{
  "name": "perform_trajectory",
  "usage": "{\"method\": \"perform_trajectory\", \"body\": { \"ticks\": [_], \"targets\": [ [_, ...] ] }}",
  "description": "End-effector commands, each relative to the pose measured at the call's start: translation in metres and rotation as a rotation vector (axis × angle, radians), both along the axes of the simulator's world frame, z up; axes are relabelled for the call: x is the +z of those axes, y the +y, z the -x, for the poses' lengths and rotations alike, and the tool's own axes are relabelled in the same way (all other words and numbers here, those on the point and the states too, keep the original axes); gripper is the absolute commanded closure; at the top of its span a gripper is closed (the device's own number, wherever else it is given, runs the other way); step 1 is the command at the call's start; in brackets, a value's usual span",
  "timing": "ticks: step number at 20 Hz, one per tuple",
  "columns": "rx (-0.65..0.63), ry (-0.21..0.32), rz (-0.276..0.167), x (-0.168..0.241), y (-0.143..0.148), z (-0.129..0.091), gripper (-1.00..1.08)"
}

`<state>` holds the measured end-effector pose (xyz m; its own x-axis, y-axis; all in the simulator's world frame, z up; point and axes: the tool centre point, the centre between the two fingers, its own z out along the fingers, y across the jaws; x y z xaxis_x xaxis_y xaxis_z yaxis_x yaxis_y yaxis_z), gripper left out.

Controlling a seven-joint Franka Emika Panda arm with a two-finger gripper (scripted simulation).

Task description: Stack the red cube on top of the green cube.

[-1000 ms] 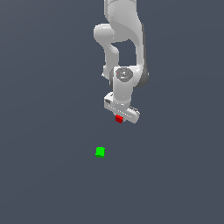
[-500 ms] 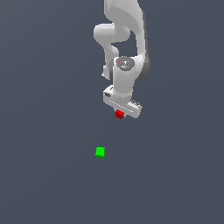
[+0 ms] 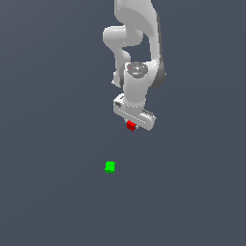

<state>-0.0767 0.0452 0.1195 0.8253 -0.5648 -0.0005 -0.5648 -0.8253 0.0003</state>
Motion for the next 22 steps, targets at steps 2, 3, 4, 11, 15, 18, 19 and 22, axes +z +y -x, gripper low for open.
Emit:
{"method": "perform_trajectory", "body": {
  "ticks": [2, 3, 4, 11, 15, 18, 19, 22],
  "targets": [
    [0.000, 0.000, 0.000, -0.002, -0.003, -0.005, 1.08],
    [0.000, 0.000, 0.000, -0.003, -0.005, -0.008, 1.08],
    [0.000, 0.000, 0.000, -0.004, -0.007, -0.011, 1.08],
    [0.000, -0.001, 0.000, -0.014, -0.024, -0.039, 1.08],
    [0.000, -0.001, 0.000, -0.022, -0.037, -0.062, 1.08],
    [0.000, -0.001, 0.000, -0.028, -0.048, -0.080, 1.08],
    [0.000, -0.001, 0.000, -0.030, -0.052, -0.086, 1.08],
    [0.001, -0.001, 0.000, -0.036, -0.062, -0.103, 1.08]
  ]
}}
